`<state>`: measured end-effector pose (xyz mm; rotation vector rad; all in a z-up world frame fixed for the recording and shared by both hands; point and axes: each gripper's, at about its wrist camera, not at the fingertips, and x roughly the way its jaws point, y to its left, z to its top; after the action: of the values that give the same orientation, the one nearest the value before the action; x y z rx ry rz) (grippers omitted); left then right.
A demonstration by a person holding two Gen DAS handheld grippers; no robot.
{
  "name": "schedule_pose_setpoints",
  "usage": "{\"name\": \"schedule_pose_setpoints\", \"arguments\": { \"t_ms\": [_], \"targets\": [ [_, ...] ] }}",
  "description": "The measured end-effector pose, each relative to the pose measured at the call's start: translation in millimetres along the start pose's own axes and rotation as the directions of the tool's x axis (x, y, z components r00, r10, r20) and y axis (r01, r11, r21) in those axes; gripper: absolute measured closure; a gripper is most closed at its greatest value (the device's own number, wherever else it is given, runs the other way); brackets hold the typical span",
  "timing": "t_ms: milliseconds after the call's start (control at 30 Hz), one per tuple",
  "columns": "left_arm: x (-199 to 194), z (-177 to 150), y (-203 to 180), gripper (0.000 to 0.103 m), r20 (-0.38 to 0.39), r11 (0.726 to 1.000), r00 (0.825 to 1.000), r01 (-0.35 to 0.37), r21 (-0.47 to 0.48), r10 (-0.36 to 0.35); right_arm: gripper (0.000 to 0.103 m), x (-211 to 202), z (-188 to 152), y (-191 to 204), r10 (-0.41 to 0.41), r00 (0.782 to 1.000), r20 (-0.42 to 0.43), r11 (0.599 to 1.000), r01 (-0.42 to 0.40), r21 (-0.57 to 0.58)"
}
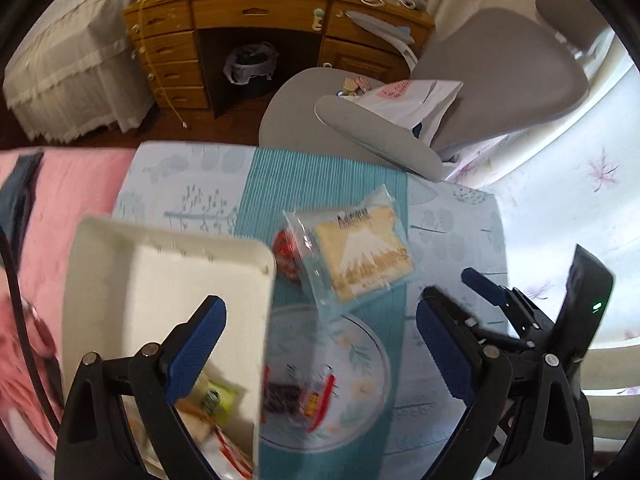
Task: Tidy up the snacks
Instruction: 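Move the right tool to the Fuji bread bag while the left tool approaches the red candy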
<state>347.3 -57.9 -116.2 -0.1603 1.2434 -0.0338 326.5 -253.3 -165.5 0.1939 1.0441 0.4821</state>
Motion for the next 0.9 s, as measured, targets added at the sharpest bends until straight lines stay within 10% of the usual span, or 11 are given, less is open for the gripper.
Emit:
{"name": "schedule_pose_setpoints", "arguments": {
  "t_ms": [567, 833, 900],
  "targets": [
    [62, 80, 9, 0.007, -0.089, 0.955, 0.966, -0.222, 0.198, 0.243, 0.025, 90, -14, 8, -0.170, 0.982, -0.079, 0.966, 0.150, -0.209],
    [99, 89, 14, 0.008, -0.173, 0.959, 0.953, -0.216, 0.185, 0.248, 0.068, 77, -14, -7, -0.144, 0.987, -0.069, 0.972, 0.128, -0.197],
    [106, 90, 16, 0.008, -0.187, 0.959, 0.949, -0.222, 0.175, 0.253, 0.095, 73, -14, -9, -0.163, 0.986, -0.046, 0.967, 0.151, -0.203]
  ]
}}
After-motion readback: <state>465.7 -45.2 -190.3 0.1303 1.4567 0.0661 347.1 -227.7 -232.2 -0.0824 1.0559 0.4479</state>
